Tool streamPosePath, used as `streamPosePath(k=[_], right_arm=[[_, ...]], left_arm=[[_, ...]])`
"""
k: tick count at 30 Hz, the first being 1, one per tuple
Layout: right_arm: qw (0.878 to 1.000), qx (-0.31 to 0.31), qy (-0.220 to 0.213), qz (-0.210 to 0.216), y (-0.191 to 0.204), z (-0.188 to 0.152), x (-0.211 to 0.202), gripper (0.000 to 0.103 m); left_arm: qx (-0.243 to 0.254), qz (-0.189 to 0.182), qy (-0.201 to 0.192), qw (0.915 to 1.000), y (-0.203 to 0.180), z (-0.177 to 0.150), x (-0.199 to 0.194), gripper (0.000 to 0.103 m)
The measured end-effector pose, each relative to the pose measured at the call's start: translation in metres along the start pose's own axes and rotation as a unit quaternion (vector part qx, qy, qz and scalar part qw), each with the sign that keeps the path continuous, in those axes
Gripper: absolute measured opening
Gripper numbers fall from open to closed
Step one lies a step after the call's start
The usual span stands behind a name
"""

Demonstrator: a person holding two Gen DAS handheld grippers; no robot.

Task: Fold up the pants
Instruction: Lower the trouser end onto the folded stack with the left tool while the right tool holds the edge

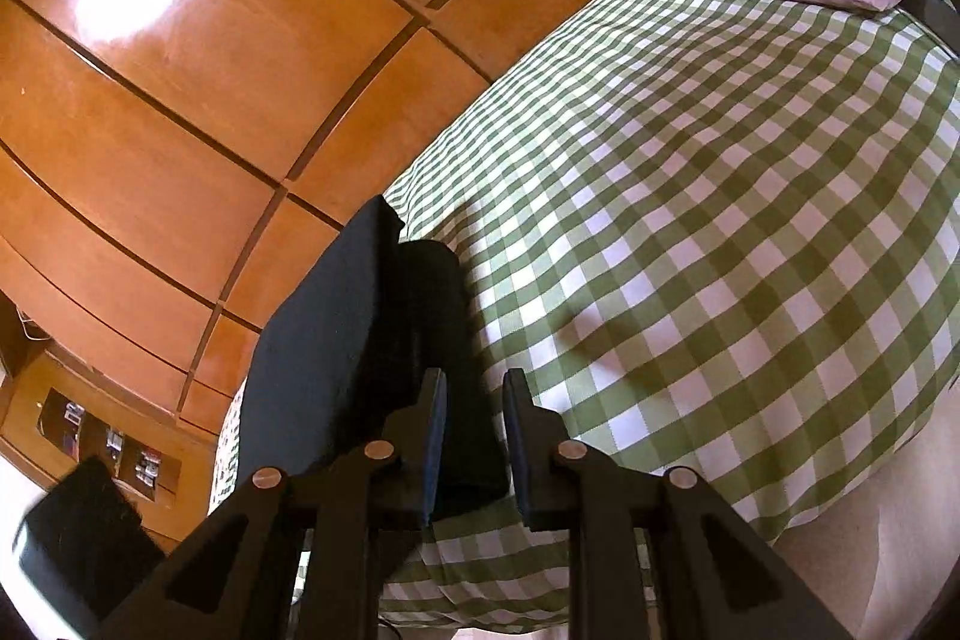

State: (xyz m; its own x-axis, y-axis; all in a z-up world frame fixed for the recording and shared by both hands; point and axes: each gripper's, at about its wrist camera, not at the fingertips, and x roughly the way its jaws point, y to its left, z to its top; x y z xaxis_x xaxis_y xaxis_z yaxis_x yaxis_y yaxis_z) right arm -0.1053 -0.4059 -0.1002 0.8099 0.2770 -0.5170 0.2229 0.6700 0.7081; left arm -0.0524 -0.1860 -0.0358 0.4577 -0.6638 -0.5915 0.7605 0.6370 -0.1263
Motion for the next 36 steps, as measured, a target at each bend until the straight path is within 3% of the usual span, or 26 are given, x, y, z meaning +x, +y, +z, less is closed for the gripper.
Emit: streamPosePath(k=[4,7,11,13,15,18,19,20,21,23,27,29,33,36], right_arm=[[1.0,-0.012,-0.005,0.014,0.009,0.002,-0.004,0.029],[0.999,-0.026,0.005,0.035,0.021,0.001,0.002,0.037],[0.996,-0.039,0.045,0.063,0.041,-0.001,0.023,0.039],[0.995,-0.044,0.061,0.066,0.047,-0.002,0.035,0.05],[0.994,-0.051,0.079,0.05,0.053,-0.003,0.048,0.058],[0.995,-0.06,0.075,0.038,0.057,-0.006,0.056,0.058],[0.994,-0.069,0.071,0.036,0.059,-0.006,0.057,0.05],[0.994,-0.084,0.071,0.026,0.062,-0.008,0.059,0.035],[0.992,-0.102,0.078,0.021,0.066,-0.008,0.061,0.013],[0.987,-0.135,0.08,0.021,0.076,-0.011,0.057,0.012],[0.986,-0.157,0.039,0.04,0.087,-0.007,0.027,0.01],[0.987,-0.153,0.035,0.028,0.084,-0.003,0.026,0.01],[0.987,-0.137,0.082,-0.017,0.059,-0.011,0.06,0.011],[0.991,-0.108,0.078,0.005,0.05,-0.011,0.06,0.015]], left_arm=[[-0.02,-0.001,-0.016,0.9997,0.018,-0.004,-0.026,0.067],[-0.042,0.05,-0.049,0.9966,0.042,-0.002,-0.051,0.067],[-0.094,0.128,-0.078,0.9842,0.088,0.003,-0.072,0.068],[-0.13,0.17,-0.076,0.9739,0.117,0.002,-0.076,0.068],[-0.148,0.198,-0.074,0.966,0.136,-0.004,-0.076,0.068],[-0.156,0.22,-0.053,0.9614,0.15,-0.013,-0.067,0.068],[-0.157,0.225,-0.043,0.9608,0.153,-0.016,-0.062,0.067],[-0.157,0.224,-0.032,0.9615,0.153,-0.02,-0.057,0.067],[-0.154,0.224,-0.029,0.9619,0.151,-0.021,-0.054,0.067],[-0.143,0.221,-0.039,0.9639,0.143,-0.02,-0.056,0.067],[-0.114,0.199,-0.06,0.9715,0.125,-0.016,-0.057,0.069],[-0.101,0.202,-0.047,0.973,0.126,-0.015,-0.052,0.069],[-0.09,0.231,0.0,0.9688,0.124,-0.025,-0.027,0.071],[-0.079,0.225,-0.002,0.9712,0.117,-0.023,-0.03,0.071]])
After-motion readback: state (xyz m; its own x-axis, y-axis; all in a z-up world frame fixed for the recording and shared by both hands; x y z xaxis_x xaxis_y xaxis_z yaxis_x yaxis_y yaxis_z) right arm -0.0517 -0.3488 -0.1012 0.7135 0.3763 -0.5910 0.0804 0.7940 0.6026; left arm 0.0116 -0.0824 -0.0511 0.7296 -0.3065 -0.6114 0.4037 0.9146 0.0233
